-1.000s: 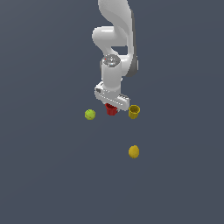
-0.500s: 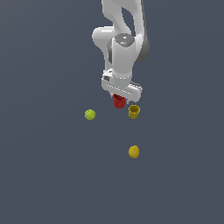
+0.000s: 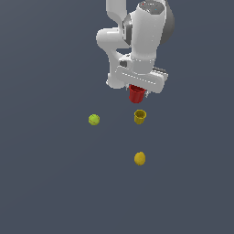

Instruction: Pick up a designated object from a clutter of objects.

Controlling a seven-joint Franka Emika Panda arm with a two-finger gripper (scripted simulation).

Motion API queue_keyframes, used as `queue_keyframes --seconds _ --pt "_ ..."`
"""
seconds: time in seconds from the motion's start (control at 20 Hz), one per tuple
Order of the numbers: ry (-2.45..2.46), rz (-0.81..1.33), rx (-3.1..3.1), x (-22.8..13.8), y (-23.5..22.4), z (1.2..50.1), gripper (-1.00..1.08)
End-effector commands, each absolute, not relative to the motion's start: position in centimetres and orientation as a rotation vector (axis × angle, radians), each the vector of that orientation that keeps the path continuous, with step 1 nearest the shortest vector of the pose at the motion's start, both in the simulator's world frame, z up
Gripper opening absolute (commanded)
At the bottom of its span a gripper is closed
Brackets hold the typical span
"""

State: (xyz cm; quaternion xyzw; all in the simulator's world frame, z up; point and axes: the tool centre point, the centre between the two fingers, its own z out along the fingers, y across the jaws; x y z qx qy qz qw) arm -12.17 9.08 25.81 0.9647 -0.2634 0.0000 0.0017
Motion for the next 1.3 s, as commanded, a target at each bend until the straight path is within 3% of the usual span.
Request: queue_keyframes --seconds 0.0,0.65,1.25 --pt "-0.827 0.001 3.028 -12.0 10.4 28.1 -1.0" --pt "-0.827 0.0 3.03 -10.4 16.9 39.2 -1.0" --pt "-0.828 0.0 3.03 -9.5 19.5 43.6 -1.0"
